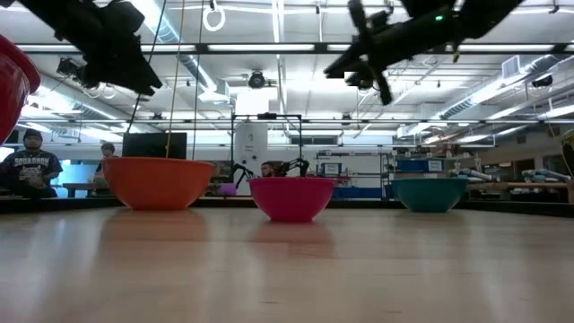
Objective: Nest bowls inside each other
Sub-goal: Stack the orange bowl on the red bowl
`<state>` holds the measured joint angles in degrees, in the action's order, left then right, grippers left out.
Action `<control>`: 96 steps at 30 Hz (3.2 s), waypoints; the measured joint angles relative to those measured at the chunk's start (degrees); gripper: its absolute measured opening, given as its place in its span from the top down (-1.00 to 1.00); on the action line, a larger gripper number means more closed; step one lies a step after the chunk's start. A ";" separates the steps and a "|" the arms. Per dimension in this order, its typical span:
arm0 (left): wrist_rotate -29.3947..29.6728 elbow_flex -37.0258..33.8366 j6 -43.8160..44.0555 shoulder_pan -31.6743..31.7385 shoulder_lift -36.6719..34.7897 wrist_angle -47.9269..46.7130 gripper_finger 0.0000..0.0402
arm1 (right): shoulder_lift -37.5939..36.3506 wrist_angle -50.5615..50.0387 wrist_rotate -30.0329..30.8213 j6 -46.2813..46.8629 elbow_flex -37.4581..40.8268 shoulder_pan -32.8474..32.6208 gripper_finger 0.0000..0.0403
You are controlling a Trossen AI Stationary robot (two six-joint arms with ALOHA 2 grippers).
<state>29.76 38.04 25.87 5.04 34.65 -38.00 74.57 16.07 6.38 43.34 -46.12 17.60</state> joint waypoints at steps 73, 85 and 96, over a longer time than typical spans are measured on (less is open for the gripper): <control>11.86 30.55 3.87 0.90 8.25 -13.47 0.14 | 58.37 -42.97 -26.02 -22.29 -85.08 -15.36 0.89; 5.18 28.98 16.65 0.85 12.55 -14.04 0.14 | 58.37 -34.31 -20.69 -25.45 -82.61 -25.41 0.84; -0.16 28.96 16.80 0.85 18.34 -14.05 0.14 | 58.50 -30.74 -6.66 -21.84 -77.78 -29.11 0.65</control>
<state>29.59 67.00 42.67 5.89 52.99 -52.05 133.07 -14.67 -0.28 21.50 -123.90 -11.51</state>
